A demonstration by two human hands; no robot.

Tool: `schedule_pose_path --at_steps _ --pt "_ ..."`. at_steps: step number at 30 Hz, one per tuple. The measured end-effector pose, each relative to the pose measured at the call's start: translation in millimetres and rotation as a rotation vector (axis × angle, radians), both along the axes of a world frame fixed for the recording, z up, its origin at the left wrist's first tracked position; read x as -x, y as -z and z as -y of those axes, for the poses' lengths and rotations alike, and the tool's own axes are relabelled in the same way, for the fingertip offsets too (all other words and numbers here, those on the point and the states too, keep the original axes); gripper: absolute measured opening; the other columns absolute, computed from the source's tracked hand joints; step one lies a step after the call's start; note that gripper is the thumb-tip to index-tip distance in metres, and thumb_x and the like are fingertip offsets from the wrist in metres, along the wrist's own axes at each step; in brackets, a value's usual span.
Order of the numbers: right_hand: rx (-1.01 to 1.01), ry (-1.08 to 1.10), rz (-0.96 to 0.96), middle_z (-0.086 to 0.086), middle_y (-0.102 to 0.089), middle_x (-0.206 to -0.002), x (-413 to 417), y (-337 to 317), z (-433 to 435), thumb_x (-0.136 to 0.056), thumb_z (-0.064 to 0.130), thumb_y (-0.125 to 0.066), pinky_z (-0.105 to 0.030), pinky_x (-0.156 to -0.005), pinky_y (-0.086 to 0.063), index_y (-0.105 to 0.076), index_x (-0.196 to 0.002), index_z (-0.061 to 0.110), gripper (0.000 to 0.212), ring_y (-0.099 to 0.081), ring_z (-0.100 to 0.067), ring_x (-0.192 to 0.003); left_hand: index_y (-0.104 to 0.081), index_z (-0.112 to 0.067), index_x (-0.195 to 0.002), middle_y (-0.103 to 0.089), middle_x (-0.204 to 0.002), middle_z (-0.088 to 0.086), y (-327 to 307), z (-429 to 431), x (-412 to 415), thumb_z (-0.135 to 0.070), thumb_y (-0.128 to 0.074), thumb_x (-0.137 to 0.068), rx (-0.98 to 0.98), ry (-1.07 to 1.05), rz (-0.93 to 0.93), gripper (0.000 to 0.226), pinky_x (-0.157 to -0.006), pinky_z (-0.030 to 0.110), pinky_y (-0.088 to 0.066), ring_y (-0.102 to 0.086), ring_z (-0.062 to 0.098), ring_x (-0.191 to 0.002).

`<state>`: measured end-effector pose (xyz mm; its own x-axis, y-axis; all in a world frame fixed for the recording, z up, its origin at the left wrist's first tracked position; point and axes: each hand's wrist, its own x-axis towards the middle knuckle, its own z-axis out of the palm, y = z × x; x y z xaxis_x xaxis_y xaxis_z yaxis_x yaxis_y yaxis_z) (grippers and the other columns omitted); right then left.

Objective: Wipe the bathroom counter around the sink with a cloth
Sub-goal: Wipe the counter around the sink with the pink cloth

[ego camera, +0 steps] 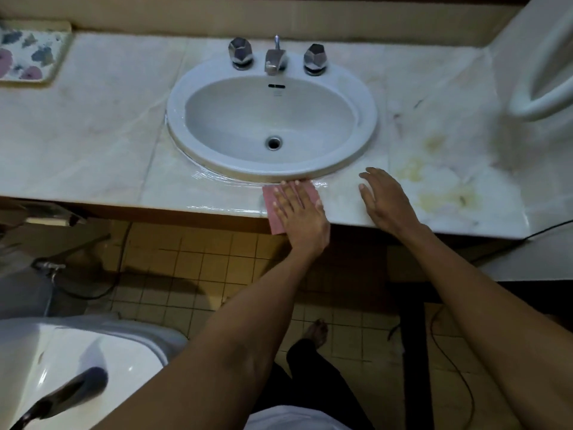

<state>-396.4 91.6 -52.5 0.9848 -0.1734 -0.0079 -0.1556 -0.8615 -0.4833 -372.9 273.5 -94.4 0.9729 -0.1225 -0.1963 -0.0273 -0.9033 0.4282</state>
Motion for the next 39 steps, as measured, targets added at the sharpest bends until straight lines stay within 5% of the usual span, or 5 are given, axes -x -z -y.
schedule_pose_path --at_steps 7,19,25,35,39 --pt "-0.026 0.061 -0.038 -0.013 -0.051 -0.143 33 8 36 -0.102 0.027 -0.041 -0.038 -0.113 -0.029 -0.055 -0.131 0.006 0.039 -0.042 -0.028 -0.136 0.008 -0.013 -0.16 0.016 -0.166 0.018 -1 46 16 -0.043 -0.017 -0.107 -0.019 0.252 -0.016 0.066 -0.121 0.049 0.016 0.021 0.037 -0.152" --pt "-0.063 0.012 -0.066 -0.012 -0.054 -0.135 4 13 0 -0.1 0.03 -0.039 -0.04 -0.106 -0.035 -0.056 -0.127 0.005 0.04 -0.048 -0.031 -0.127 -0.011 -0.03 -0.161 -0.013 -0.169 0.003 8 -106 -39 -0.055 -0.024 -0.104 -0.27 0.583 0.285 0.063 -0.124 0.049 -0.012 -0.009 0.027 -0.156" --pt "0.016 0.004 -0.099 -0.019 -0.032 -0.155 21 17 1 -0.101 0.021 -0.043 -0.042 -0.111 -0.033 -0.052 -0.134 0.005 0.037 -0.034 -0.033 -0.14 0.003 -0.019 -0.161 0.009 -0.169 0.008 10 -43 -14 -0.046 -0.015 -0.108 -0.083 0.523 0.166 0.062 -0.126 0.051 -0.002 0.013 0.026 -0.156" --pt "0.058 0.418 -0.054 -0.014 -0.038 -0.153 70 1 75 -0.1 0.025 -0.043 -0.045 -0.11 -0.036 -0.053 -0.133 0.006 0.039 -0.039 -0.032 -0.136 -0.022 -0.009 -0.159 -0.022 -0.165 0.015 -2 82 -49 -0.038 -0.025 -0.107 -0.051 0.828 0.17 0.059 -0.124 0.051 -0.013 -0.015 0.035 -0.154" --pt "0.05 0.634 -0.131 -0.015 -0.026 -0.158 108 2 105 -0.102 0.03 -0.04 -0.046 -0.115 -0.028 -0.042 -0.143 0.006 0.047 -0.029 -0.034 -0.142 -0.011 -0.011 -0.161 -0.01 -0.168 0.015 -1 152 -67 -0.048 -0.008 -0.102 -0.076 0.809 0.055 0.07 -0.125 0.051 -0.002 -0.004 0.035 -0.156"
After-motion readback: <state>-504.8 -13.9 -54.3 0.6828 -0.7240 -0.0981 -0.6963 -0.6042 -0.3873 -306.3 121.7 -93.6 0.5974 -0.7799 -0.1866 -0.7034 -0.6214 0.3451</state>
